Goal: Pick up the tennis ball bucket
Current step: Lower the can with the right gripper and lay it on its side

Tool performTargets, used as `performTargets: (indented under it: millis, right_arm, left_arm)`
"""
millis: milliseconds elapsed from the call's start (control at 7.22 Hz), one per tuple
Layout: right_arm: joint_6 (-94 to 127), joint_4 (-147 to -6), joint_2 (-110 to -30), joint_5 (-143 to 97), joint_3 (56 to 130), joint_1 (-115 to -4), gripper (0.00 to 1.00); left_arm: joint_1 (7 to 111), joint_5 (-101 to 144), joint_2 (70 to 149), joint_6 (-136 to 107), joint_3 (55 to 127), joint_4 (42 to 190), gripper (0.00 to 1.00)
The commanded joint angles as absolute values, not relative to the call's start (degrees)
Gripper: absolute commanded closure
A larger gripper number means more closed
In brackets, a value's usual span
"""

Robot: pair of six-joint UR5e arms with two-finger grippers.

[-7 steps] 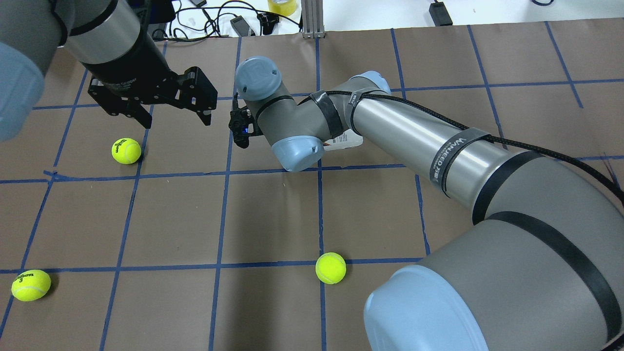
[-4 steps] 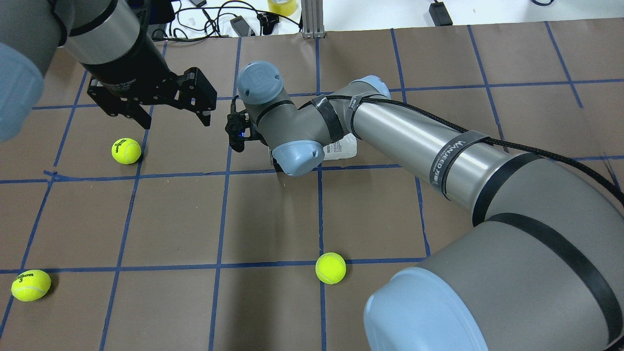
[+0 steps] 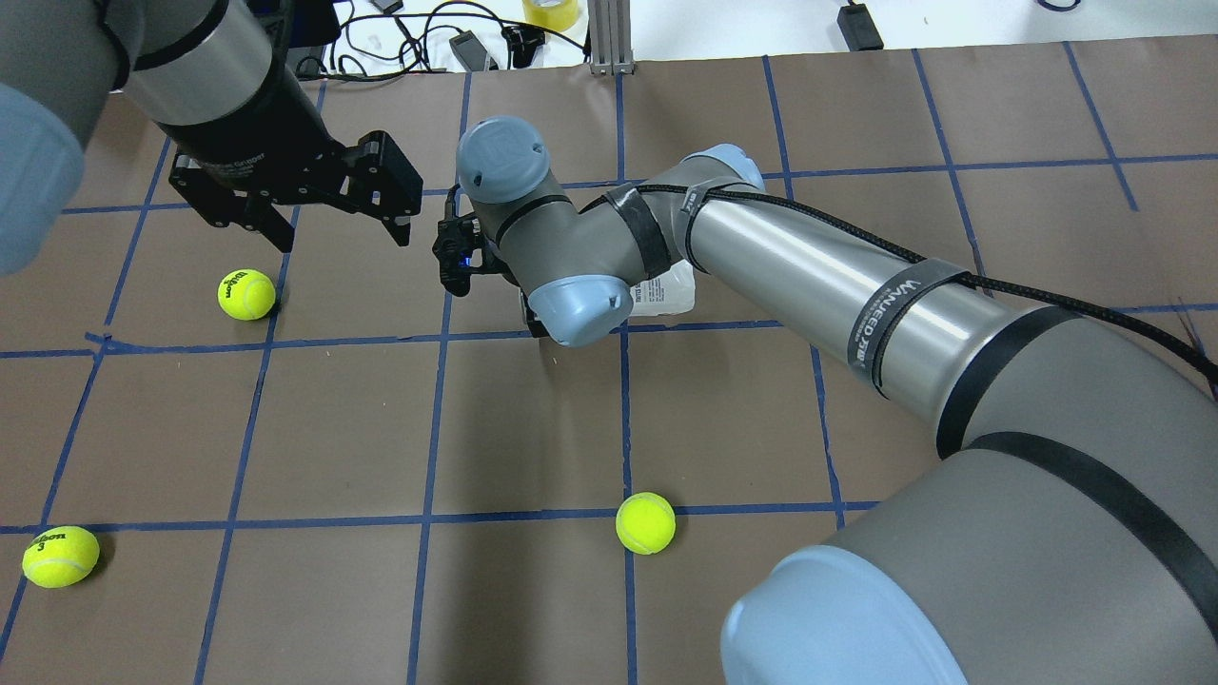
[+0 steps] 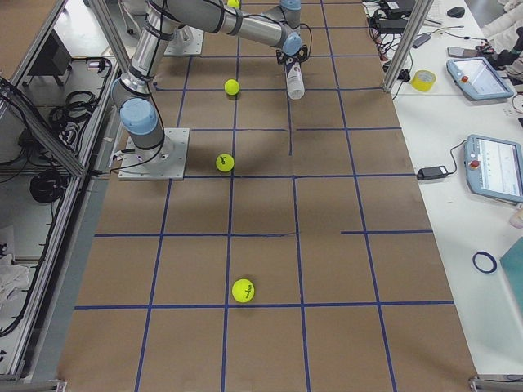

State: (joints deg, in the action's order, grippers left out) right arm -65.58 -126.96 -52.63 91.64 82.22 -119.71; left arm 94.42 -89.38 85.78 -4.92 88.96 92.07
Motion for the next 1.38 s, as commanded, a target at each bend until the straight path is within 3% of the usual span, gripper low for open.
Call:
performTargets:
  millis: [0,138,277,415,692,969,1246]
  right_arm:
    - [-63.55,-127.26,-52.82,90.54,83.05,-119.88,0.89]
    - [-63.46,-127.53,-53.00,86.70,83.23,-119.71,0.71]
    - [-62.24,-127.79,-52.91,85.53,83.23,-119.62,0.29]
    - [-61.10,-128.05,-53.00,85.34,83.15,-118.75,0.17]
    - [-60.21,-128.06,-53.09,85.26,82.88,-116.91,0.15]
    - [-55.41,-127.36,-54.30,83.15,82.53,-115.84,0.02]
    - [-55.11,-127.26,-55.63,83.23,82.62,-115.14,0.00]
  left_arm:
    - [94.13,-89.47,85.78,-4.92,88.95,92.11,0.00]
    - [94.13,-89.39,85.78,-4.66,88.95,92.11,0.00]
    - [94.13,-89.38,85.78,-4.66,88.95,92.11,0.00]
    - [94.13,-89.47,85.78,-4.66,88.95,92.11,0.00]
    - [94.13,-89.47,85.78,-4.66,88.95,92.20,0.00]
    - [94.13,-89.47,85.78,-4.66,88.95,92.20,0.00]
    - [94.13,-89.38,85.78,-4.66,88.95,92.20,0.00]
